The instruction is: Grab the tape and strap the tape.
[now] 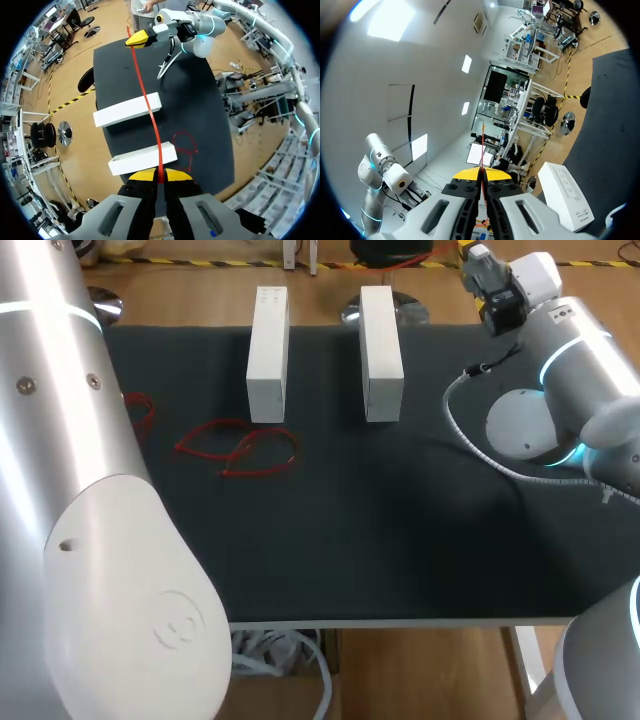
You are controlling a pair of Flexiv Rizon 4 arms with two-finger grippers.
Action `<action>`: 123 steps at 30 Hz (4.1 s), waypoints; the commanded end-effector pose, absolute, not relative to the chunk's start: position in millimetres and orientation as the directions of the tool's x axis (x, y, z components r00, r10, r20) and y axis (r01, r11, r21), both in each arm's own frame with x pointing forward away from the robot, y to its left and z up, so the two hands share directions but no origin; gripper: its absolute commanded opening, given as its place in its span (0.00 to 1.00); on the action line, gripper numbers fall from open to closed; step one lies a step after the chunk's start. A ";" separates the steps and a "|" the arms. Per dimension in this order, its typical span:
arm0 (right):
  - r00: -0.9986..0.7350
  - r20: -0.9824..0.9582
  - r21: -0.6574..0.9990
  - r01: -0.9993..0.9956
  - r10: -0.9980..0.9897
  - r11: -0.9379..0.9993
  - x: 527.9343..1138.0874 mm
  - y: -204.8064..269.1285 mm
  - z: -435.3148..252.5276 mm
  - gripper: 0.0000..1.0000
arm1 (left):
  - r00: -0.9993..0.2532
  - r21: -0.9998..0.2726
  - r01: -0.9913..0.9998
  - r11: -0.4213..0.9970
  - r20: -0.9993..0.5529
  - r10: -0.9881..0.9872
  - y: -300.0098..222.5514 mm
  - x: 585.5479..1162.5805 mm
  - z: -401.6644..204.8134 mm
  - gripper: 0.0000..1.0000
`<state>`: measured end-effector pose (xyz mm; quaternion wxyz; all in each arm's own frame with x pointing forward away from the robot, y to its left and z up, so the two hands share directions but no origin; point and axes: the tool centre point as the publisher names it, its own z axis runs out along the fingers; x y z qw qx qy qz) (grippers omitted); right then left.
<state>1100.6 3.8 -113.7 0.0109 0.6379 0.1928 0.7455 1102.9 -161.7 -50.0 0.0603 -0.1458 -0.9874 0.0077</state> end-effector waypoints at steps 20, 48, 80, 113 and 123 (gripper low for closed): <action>-0.187 0.947 0.302 0.236 0.262 -0.923 1101.6 2.5 -113.3 0.00 | -0.947 -0.026 0.287 0.957 0.140 0.288 -164.7 1107.7 -47.0 0.00; 0.056 0.066 0.860 0.503 0.996 -0.086 1111.1 24.2 -105.4 0.00 | -0.947 -0.026 0.287 0.957 0.140 0.288 -164.7 1107.7 -47.0 0.00; 0.047 0.125 0.854 0.504 0.991 -0.132 1110.0 25.9 -104.1 0.00 | -0.995 0.019 0.084 0.996 0.064 0.083 -153.1 1106.9 -49.2 0.00; -0.238 -0.430 0.741 0.458 0.871 0.491 1108.2 57.7 -95.3 0.00 | -0.996 0.019 0.076 0.997 0.056 0.075 -153.8 1106.0 -50.2 0.00; -0.291 -0.564 0.654 0.414 0.772 0.634 1107.1 61.7 -91.4 0.00 | -0.996 0.019 0.076 0.997 0.056 0.075 -153.8 1106.0 -50.2 0.00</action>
